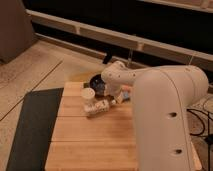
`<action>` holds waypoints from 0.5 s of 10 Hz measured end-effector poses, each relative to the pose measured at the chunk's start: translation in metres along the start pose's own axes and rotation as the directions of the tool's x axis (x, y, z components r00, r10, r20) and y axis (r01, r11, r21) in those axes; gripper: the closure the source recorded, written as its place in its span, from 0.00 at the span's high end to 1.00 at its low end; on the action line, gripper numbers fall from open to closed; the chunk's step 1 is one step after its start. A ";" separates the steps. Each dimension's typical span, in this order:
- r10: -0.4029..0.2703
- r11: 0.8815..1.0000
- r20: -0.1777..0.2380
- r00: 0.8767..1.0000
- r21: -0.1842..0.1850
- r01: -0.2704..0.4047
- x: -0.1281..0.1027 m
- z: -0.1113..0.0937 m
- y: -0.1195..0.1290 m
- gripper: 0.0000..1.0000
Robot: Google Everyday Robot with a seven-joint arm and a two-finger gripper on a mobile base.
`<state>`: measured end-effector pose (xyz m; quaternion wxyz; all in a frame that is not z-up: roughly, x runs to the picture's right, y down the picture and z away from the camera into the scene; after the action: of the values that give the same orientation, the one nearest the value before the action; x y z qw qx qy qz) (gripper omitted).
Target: Place the bottle in the ceramic bowl
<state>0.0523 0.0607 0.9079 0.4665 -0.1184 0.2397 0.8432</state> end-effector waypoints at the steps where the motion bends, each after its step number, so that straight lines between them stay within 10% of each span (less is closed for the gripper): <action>1: 0.003 1.000 -0.001 1.000 -0.001 -0.003 0.000 0.000 0.000 0.65; 5: 0.040 0.999 -0.016 0.999 -0.025 -0.040 -0.002 0.000 -0.002 0.65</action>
<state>0.0545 0.0600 0.9080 0.4460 -0.1260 0.2347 0.8545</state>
